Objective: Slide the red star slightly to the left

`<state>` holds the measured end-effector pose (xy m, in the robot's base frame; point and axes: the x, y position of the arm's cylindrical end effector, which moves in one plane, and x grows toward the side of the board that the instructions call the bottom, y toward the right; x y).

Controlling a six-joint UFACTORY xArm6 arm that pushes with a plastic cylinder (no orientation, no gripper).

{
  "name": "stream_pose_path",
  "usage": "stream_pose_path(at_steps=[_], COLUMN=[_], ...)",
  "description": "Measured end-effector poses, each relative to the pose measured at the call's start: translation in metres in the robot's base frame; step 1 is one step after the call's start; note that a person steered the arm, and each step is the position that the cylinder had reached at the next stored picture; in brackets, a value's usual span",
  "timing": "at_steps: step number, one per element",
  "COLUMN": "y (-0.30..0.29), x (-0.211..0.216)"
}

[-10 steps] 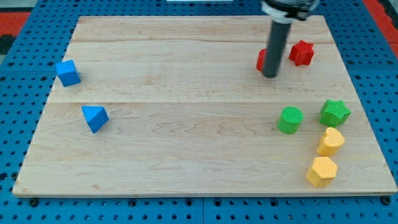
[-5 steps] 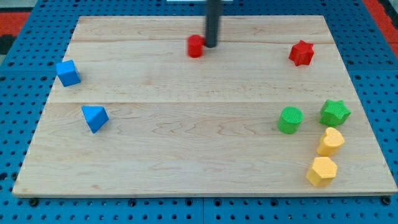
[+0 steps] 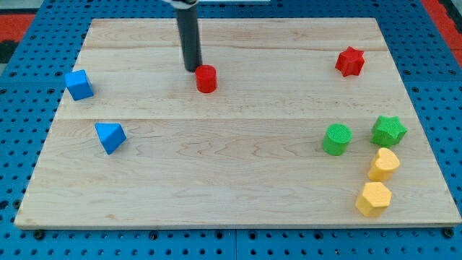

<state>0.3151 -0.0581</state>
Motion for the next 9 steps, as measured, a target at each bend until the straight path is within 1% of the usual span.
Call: stream_pose_path(at_steps=[1,2,4,5,6,7,8,9], y=[0.020,0.013,0.071,0.013,-0.074,-0.051,-0.058,-0.115], x=[0.022,0.045,0.085,0.088,0.081,0.105,0.178,0.223])
